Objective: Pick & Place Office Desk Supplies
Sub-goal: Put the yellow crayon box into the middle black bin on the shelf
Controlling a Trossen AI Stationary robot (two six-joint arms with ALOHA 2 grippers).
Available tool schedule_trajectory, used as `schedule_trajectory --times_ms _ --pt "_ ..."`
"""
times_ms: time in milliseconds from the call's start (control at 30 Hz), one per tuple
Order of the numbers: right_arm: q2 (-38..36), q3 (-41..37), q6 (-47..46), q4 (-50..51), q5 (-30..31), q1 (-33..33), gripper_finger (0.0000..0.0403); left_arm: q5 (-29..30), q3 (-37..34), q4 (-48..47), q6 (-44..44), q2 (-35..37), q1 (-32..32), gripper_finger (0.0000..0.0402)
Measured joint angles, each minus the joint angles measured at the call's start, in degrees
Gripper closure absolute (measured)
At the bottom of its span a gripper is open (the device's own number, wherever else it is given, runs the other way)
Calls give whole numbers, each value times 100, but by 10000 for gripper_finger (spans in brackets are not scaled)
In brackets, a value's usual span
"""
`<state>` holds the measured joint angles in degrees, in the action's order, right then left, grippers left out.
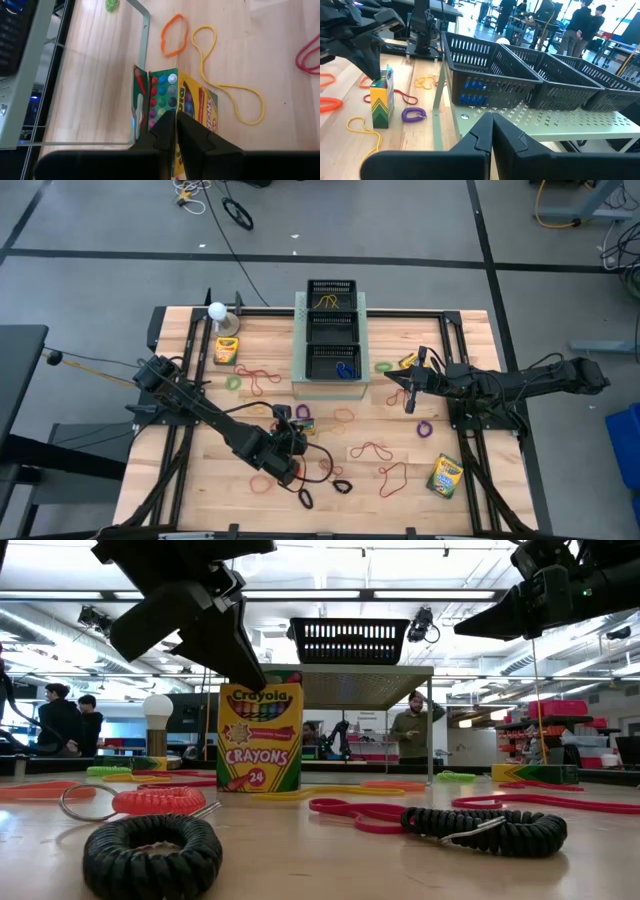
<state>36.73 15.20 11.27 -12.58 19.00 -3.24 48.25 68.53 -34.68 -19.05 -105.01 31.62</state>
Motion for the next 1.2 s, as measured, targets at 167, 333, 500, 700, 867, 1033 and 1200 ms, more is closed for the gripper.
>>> schedule_trajectory --times_ms 167,333,500,700,867,1033,1200 --pt "0 0 15 0 1 -1 392 -167 0 17 -116 2 -9 346" --pt "0 0 17 0 2 -1 392 -349 14 84 -290 36 -4 303" --pt "0 0 17 0 2 -1 392 -709 299 -66 -322 37 -17 260" --pt "-2 0 17 -2 2 -1 392 -820 664 -361 -287 37 -57 223" --pt "0 0 17 0 2 1 392 -871 870 -798 -350 37 -106 207" --pt "0 0 17 0 2 -1 392 -1057 1259 -1315 -385 37 -226 194" --pt "0 0 19 0 4 -1 392 -1746 1585 -1467 -419 39 -541 173"
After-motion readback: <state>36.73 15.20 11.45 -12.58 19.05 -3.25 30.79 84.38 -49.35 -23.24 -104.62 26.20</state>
